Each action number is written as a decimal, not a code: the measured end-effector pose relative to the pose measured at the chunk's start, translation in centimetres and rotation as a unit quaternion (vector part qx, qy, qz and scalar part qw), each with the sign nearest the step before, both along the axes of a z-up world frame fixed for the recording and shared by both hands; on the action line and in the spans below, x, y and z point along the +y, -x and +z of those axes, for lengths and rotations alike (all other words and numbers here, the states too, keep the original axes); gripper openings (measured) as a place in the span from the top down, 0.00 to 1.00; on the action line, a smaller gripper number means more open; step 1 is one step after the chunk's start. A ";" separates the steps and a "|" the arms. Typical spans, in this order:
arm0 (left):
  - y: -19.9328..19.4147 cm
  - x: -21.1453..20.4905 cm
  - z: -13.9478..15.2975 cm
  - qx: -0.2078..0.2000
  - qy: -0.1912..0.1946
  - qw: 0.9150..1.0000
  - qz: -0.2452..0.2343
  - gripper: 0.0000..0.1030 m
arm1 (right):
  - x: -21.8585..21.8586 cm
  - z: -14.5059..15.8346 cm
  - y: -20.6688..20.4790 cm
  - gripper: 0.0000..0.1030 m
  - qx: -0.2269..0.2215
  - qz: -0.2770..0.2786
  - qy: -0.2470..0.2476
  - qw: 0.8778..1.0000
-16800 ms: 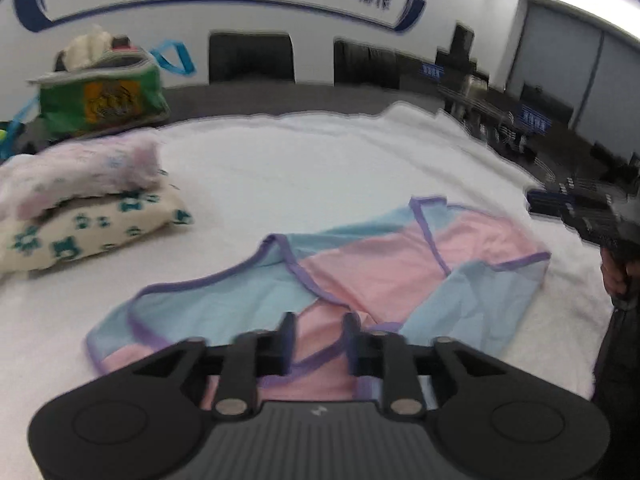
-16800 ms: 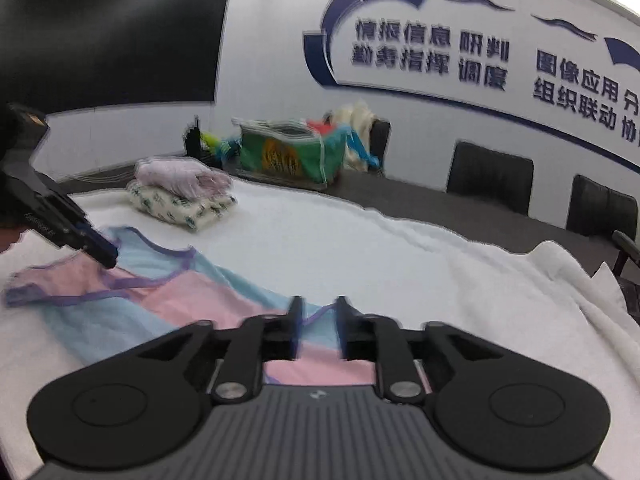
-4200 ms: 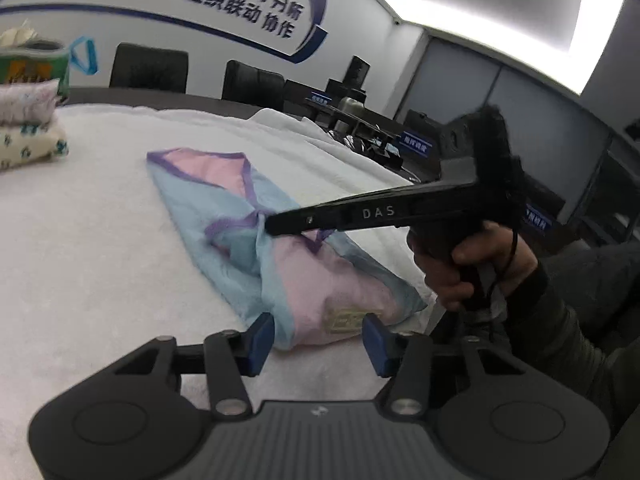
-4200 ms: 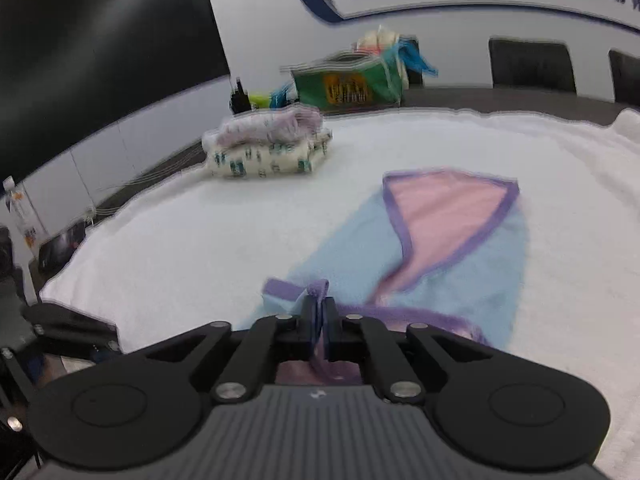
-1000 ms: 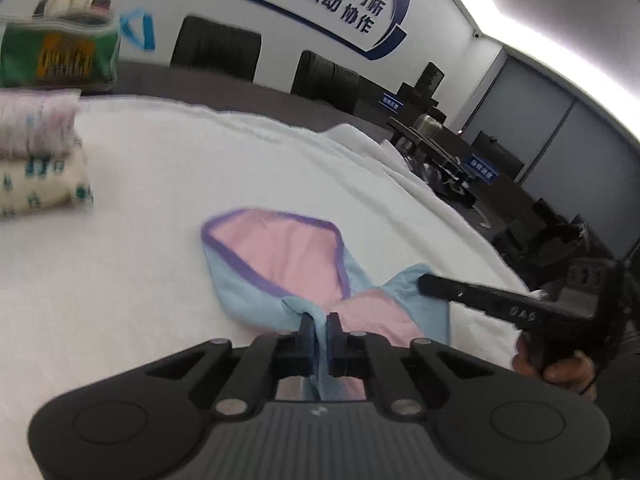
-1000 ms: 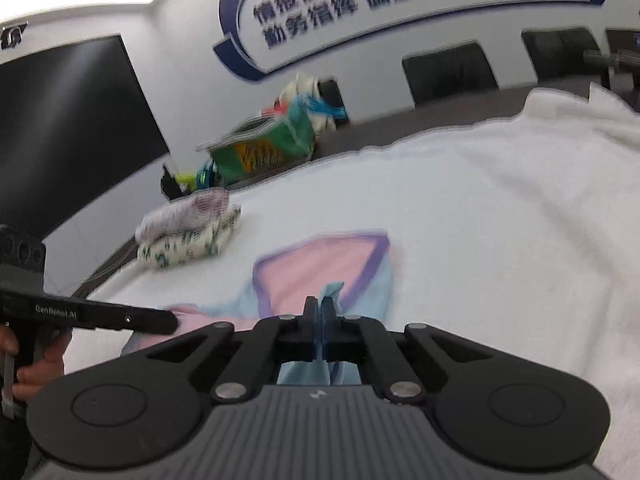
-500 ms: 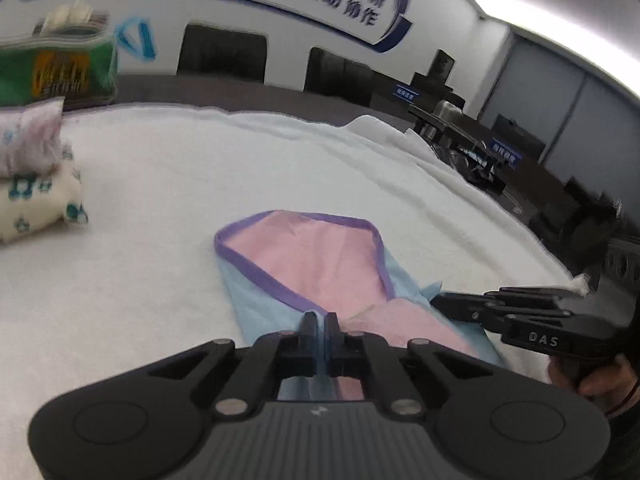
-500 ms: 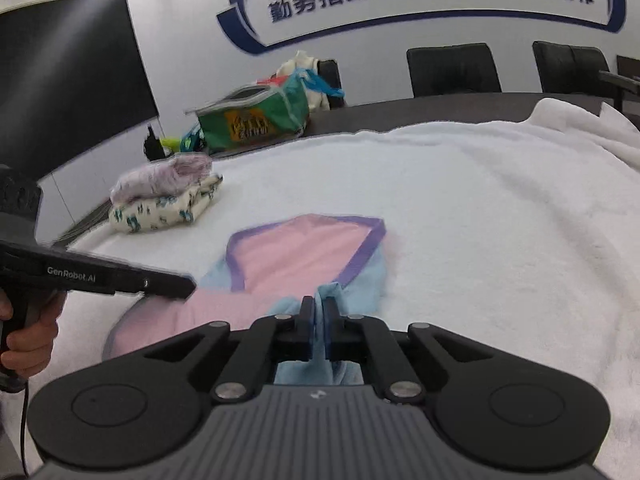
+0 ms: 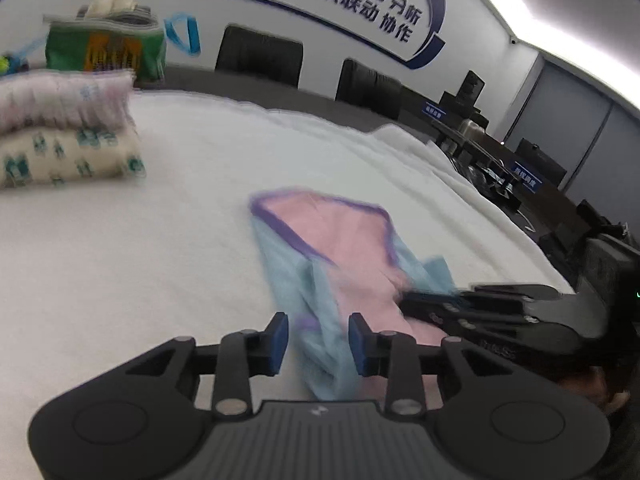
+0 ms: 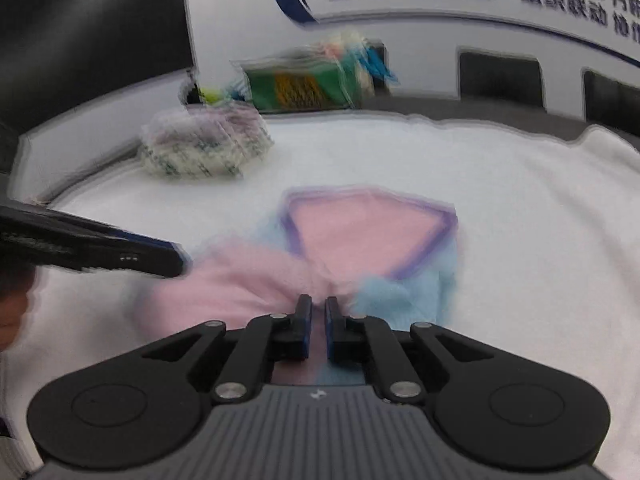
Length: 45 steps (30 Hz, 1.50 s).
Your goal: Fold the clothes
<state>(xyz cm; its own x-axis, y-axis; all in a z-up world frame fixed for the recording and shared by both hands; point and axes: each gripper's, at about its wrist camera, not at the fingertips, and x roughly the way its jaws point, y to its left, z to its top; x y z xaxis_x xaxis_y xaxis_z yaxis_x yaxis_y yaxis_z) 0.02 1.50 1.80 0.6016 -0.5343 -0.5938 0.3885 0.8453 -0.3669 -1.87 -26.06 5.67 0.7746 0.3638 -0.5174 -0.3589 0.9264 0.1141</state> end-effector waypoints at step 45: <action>-1.5 2.0 2.5 0.042 0.000 0.998 0.050 0.52 | -6.1 -0.7 -0.1 0.41 0.073 -0.066 -0.179 0.979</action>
